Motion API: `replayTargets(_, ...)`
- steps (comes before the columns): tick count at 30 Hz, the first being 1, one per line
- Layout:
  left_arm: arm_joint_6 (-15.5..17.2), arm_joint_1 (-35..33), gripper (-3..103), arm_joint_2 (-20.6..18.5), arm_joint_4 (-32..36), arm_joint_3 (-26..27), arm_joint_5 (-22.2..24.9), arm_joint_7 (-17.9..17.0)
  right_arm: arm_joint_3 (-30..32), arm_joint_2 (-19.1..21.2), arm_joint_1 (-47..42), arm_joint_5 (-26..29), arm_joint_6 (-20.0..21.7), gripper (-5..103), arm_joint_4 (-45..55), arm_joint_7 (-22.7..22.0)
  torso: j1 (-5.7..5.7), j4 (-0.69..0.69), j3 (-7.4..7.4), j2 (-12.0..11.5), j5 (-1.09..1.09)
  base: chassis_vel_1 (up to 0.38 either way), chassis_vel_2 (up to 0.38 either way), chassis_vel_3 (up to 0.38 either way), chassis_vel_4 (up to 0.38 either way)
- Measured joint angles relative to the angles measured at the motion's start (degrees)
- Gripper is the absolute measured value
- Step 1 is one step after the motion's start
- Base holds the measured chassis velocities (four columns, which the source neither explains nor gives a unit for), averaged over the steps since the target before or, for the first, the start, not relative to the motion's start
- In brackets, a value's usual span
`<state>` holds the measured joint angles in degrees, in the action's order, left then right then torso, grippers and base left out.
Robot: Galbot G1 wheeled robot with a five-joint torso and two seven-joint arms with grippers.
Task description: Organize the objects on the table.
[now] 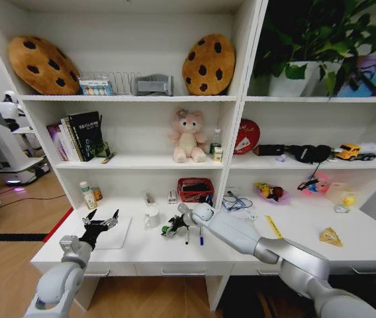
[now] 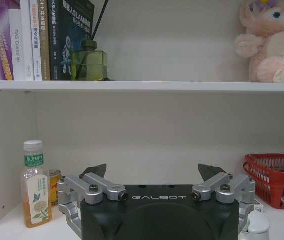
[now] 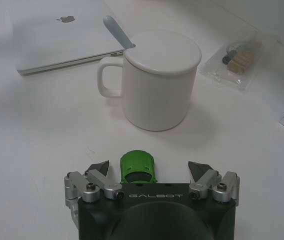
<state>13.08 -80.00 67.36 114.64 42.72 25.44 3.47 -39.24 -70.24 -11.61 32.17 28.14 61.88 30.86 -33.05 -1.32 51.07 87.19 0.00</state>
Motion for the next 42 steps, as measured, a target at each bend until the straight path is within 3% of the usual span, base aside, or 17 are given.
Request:
replayTargets(5,0.0,0.0,100,0.0,0.0,0.0,0.0,0.0,0.1,-0.23,-0.01,0.14,-0.06,81,-0.36,-0.48,0.0,0.0,0.0,0.0,0.0,0.0,0.0,0.0,0.0)
replayTargets(16,0.0,0.0,100,0.0,0.0,0.0,0.0,0.0,0.73,-0.42,-1.15,0.62,0.01,76,0.63,-1.34,0.0,0.0,0.0,0.0,0.0,0.0,0.0,0.0,0.0)
replayTargets(21,0.0,0.0,100,0.0,0.0,0.0,0.0,0.0,0.76,0.06,-1.11,0.69,0.11,66,0.78,-1.36,0.0,0.01,0.0,0.0,0.0,0.0,0.0,0.0,0.0)
replayTargets(27,0.0,0.0,100,0.0,0.0,0.0,0.0,0.0,0.29,1.8,-0.36,0.75,1.09,65,2.42,-1.31,0.0,-0.01,0.0,0.0,0.0,0.0,0.0,0.0,0.0)
replayTargets(42,0.0,0.0,100,0.0,0.0,0.0,0.0,0.0,-0.06,1.33,-0.07,1.59,2.08,60,3.17,-1.47,0.0,0.01,0.0,0.0,0.0,0.0,0.0,0.0,0.0)
